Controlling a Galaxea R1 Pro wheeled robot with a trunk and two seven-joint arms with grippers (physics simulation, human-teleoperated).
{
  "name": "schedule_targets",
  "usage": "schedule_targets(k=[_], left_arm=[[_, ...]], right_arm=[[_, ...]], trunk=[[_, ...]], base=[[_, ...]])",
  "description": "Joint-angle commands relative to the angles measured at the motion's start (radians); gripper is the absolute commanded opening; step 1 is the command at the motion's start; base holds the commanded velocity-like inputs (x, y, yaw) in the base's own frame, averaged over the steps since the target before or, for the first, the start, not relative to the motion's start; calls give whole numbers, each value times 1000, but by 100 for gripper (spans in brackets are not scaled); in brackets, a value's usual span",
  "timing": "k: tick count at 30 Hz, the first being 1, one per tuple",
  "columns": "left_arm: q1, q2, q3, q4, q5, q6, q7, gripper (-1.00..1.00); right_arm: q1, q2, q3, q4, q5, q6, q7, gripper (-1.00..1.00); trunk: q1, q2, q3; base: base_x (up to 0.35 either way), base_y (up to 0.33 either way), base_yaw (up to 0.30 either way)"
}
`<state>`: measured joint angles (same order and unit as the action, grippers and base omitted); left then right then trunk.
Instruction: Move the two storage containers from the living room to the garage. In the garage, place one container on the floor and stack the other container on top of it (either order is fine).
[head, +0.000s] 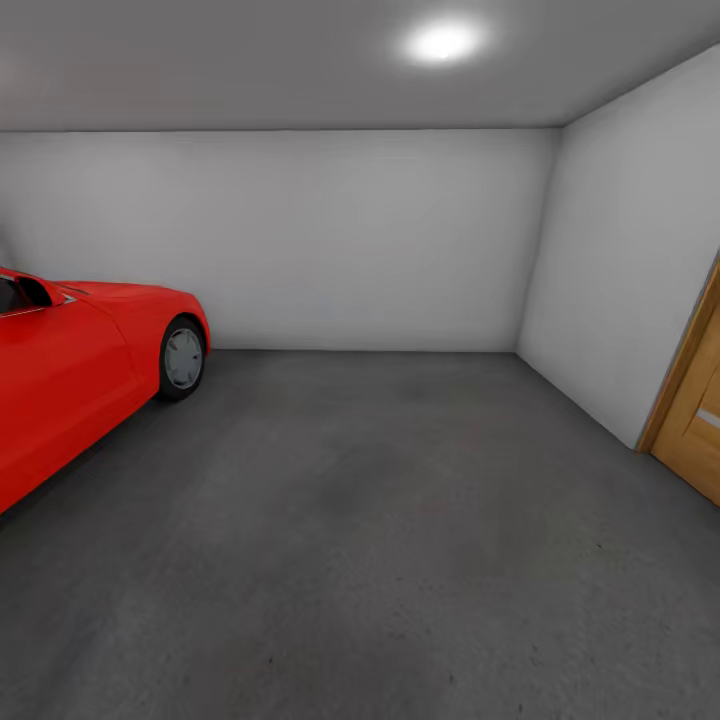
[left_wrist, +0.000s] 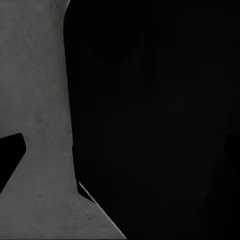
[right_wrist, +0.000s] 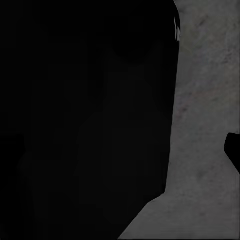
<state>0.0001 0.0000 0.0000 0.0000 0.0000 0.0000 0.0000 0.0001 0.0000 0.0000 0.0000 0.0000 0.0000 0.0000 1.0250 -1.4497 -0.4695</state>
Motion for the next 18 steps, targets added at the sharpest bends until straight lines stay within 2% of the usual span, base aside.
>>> schedule_targets(k=[1, 4, 12, 18], left_arm=[[-2, -6, 6, -6, 6, -6, -2, 100], [-2, -12, 6, -23, 23, -17, -2, 100], [-2, -16, 9, -56, 25, -18, -2, 100], [-2, -17, 8, -58, 26, -18, -2, 100]], right_arm=[[-2, -2, -6, 0, 1, -6, -2, 100], [-2, -3, -1, -1, 3, -23, -1, 100], [-2, -4, 7, -2, 7, -31, -2, 100], [-2, -5, 6, 0, 1, -59, -2, 100]], trunk=[[0, 0, 0], [0, 0, 0], [0, 0, 0], [0, 0, 0]], base=[[0, 0, 0], [0, 0, 0], [16, 0, 0], [267, 0, 0]])
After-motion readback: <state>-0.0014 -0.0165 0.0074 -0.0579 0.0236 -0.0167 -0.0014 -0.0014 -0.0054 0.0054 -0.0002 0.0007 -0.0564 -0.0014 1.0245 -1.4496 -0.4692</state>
